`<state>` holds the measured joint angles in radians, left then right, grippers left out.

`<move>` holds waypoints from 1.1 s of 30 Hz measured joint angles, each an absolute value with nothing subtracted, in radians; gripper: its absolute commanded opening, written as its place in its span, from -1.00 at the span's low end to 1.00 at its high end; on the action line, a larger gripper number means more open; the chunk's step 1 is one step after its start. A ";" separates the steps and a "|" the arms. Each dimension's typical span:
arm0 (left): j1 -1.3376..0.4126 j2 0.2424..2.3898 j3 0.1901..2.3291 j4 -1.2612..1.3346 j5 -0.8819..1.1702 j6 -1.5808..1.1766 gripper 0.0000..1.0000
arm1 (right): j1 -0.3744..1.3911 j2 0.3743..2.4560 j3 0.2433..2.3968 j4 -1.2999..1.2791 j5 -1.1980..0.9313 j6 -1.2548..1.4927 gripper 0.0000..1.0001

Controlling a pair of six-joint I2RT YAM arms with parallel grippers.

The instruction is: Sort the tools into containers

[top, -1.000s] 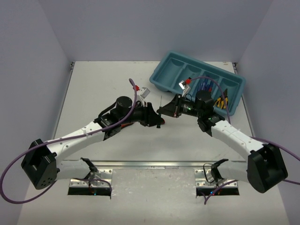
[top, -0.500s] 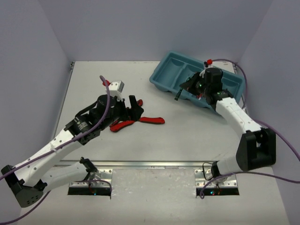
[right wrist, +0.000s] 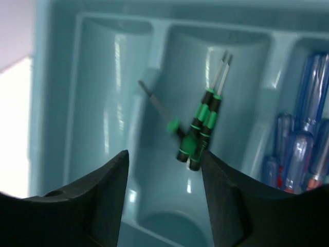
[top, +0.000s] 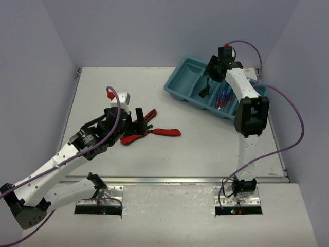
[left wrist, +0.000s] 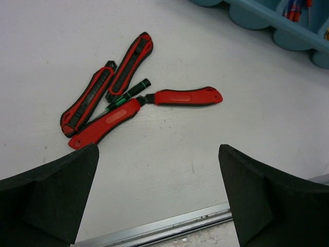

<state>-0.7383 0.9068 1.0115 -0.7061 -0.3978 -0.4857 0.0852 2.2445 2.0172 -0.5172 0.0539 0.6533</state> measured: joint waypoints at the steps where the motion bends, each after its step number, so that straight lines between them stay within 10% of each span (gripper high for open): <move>1: -0.738 0.924 1.012 -0.707 -0.410 -0.494 1.00 | 0.085 2.253 2.022 -0.542 0.053 0.651 0.32; 9: -0.729 1.129 1.060 -0.718 -0.509 -0.555 1.00 | 0.090 2.163 1.988 -0.611 -0.025 0.610 0.38; 15: -0.658 1.373 1.097 -0.643 -0.435 -0.477 0.96 | 0.148 1.792 1.583 -0.509 -0.248 0.512 0.33; 22: -0.610 1.731 1.229 -0.617 -0.312 -0.305 0.09 | 0.225 1.222 0.842 -0.325 -0.432 0.513 0.33; 33: -0.567 1.945 1.383 -0.627 -0.241 -0.158 -0.06 | 0.212 0.938 0.679 -0.292 -0.554 0.484 0.36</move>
<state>-0.5673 1.9448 1.3829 -0.6273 -0.2407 -0.1580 0.2115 0.9379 0.6794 -0.2920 -0.5537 0.4841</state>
